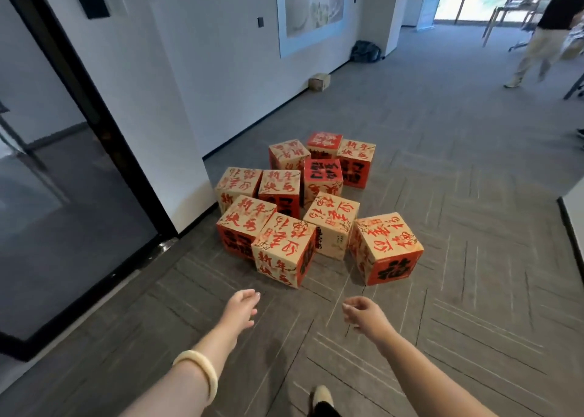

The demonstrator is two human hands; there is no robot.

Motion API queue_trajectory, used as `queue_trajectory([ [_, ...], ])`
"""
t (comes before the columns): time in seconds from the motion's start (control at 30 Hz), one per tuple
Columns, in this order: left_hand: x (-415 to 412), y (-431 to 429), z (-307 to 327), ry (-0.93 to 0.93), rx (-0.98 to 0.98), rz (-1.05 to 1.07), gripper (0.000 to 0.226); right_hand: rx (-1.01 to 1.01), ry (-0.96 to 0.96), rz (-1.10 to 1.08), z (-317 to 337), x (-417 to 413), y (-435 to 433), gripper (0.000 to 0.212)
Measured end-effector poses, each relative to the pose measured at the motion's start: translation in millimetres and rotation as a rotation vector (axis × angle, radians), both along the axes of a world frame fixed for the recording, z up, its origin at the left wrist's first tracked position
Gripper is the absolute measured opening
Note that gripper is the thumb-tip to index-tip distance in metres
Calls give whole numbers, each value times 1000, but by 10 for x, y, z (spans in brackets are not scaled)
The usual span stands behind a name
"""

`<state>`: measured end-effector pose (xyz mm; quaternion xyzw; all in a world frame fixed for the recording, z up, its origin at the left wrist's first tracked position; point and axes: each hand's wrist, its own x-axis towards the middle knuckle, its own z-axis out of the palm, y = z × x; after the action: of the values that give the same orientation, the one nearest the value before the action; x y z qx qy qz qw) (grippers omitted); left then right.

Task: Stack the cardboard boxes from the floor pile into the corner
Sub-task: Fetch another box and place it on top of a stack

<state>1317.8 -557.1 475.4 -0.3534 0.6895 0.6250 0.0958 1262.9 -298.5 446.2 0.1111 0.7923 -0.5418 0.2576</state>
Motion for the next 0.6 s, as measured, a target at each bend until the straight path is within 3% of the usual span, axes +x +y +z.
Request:
queue_trajectory([
  [0.23,-1422,-572,-191,-46,-50,73,42,30,-74,12,-279,-1600,-508,22],
  [0.6,-3451,-1624,-741,-170,-116,-93,44,77,-195,-32,-825,-3350,-1534,31],
])
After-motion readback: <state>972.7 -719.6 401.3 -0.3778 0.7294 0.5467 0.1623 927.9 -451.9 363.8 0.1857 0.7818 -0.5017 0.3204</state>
